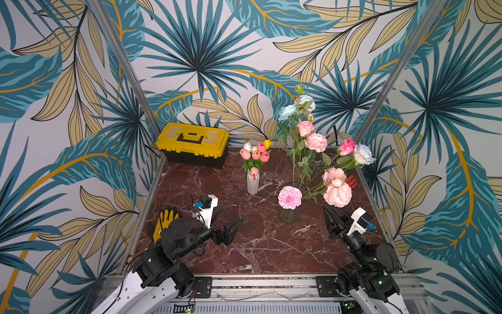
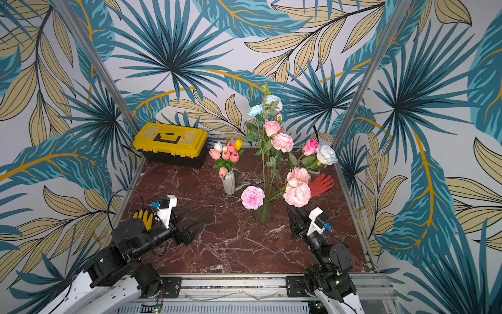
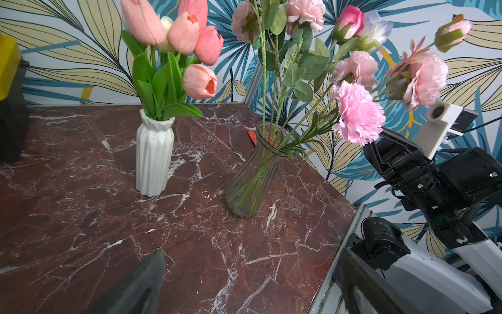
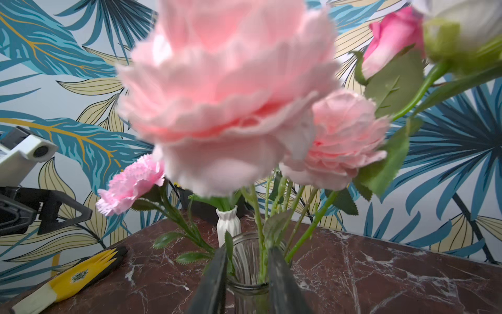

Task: Pick out pink flowers from the vase
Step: Pick up the flower from the vase.

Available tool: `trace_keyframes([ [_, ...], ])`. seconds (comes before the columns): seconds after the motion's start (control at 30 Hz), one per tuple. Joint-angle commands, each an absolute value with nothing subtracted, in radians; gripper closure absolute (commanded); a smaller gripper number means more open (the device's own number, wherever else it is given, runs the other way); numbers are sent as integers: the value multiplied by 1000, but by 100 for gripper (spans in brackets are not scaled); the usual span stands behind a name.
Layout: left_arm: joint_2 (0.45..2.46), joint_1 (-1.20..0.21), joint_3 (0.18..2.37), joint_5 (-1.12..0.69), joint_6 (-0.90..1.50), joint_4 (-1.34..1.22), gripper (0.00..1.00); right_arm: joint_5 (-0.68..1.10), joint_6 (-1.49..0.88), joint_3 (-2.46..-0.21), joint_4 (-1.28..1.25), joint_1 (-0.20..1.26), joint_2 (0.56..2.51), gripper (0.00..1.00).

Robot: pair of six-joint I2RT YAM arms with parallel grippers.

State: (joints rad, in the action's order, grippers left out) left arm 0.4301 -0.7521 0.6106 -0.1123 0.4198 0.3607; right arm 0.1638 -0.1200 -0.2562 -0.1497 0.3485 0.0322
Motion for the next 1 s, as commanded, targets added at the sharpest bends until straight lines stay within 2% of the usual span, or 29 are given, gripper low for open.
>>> trace_keyframes([
  [0.0, 428, -752, 584, -108, 430, 328, 0, 198, -137, -247, -185, 353, 78, 72],
  [0.33, 436, -752, 588, -92, 466, 327, 0, 152, -143, -237, -547, 353, 372, 72],
  [0.8, 433, -752, 580, -72, 477, 327, 0, 128, -134, -294, -552, 353, 430, 72],
  [0.97, 418, -751, 574, -75, 477, 328, 0, 102, -111, -307, -401, 353, 342, 69],
])
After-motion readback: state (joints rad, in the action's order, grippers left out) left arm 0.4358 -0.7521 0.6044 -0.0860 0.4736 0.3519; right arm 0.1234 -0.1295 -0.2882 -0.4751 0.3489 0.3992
